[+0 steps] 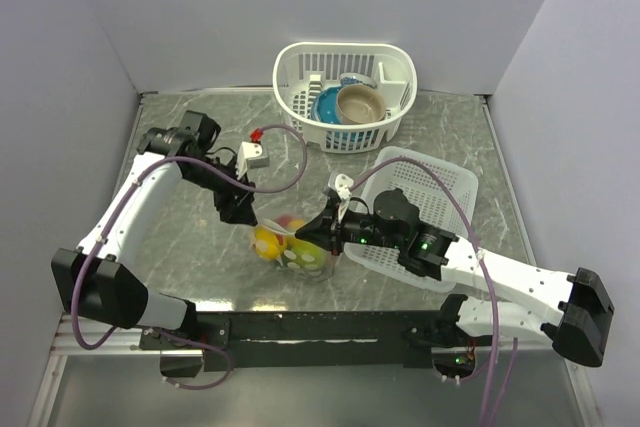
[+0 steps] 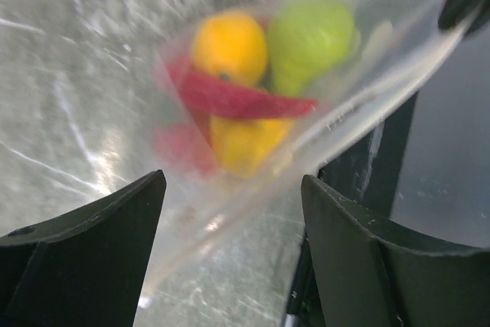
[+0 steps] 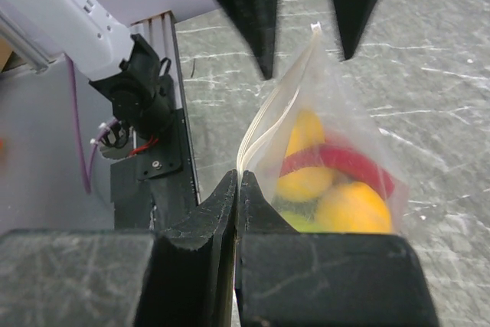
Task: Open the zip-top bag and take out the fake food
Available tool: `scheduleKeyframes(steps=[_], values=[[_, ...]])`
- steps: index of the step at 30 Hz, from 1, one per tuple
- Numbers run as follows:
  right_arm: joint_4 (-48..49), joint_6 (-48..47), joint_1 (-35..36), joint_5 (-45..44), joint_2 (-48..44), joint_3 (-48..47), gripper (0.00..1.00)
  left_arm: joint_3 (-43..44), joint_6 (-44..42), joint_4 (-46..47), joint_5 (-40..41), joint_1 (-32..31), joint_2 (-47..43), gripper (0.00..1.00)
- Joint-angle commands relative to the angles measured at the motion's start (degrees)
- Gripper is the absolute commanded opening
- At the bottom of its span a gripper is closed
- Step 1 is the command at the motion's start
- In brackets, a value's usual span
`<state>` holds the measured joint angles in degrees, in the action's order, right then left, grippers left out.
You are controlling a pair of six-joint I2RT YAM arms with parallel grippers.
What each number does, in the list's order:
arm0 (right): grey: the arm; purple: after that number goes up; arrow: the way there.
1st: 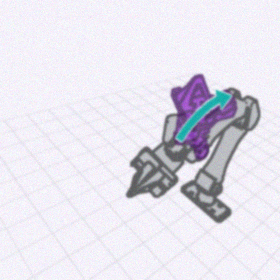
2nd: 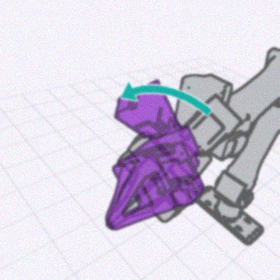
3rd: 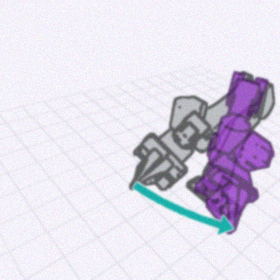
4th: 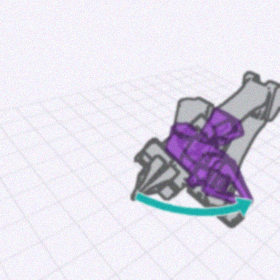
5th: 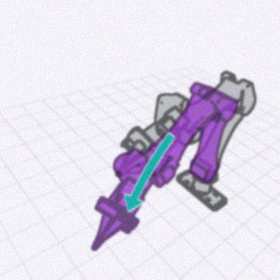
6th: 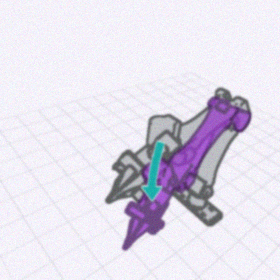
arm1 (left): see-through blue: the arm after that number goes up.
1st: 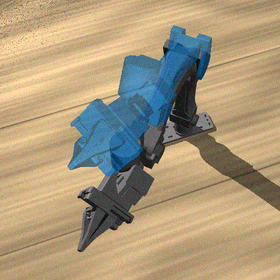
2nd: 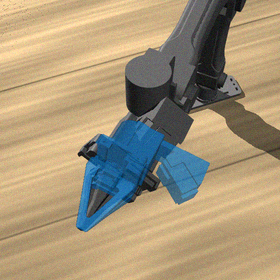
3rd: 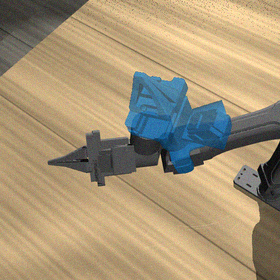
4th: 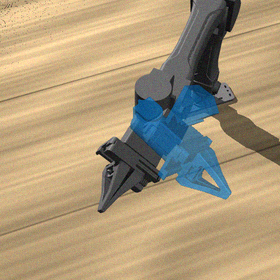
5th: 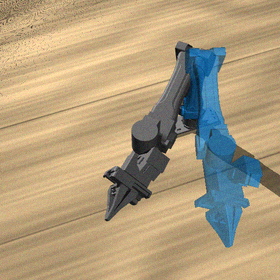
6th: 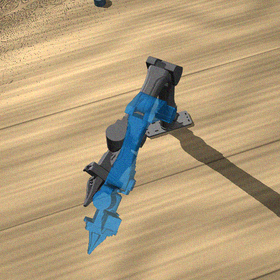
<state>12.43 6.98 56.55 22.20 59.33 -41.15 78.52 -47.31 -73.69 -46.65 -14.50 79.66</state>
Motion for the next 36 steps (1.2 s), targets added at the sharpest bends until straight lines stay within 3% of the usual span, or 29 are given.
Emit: scheduleKeyframes(steps=[1, 11, 18, 28, 36], values=[[1.73, 0.49, 1.36, 0.92, 0.17, -2.01, 0.00, 3.92, 4.24, 6.36, -0.99, -2.72, 0.05, 0.78], [1.02, 0.05, 2.07, -0.48, -1.58, -0.87, 0.00, 0.50, 3.02, 3.65, 0.41, -7.90, 0.85, 0.74], [1.20, 0.13, 1.98, 0.22, -1.23, -1.22, 0.00, -5.04, 4.33, 7.07, 4.37, -8.08, -2.58, 0.72], [-0.03, -0.39, 2.15, -1.63, -2.99, -0.51, 0.00, -7.06, 2.04, 2.23, 3.32, -8.00, -4.33, 0.71], [-0.03, 0.40, 2.07, -0.31, -2.82, -1.04, 0.00, -17.35, 7.84, 16.54, 6.31, -8.17, -4.34, 0.77]])
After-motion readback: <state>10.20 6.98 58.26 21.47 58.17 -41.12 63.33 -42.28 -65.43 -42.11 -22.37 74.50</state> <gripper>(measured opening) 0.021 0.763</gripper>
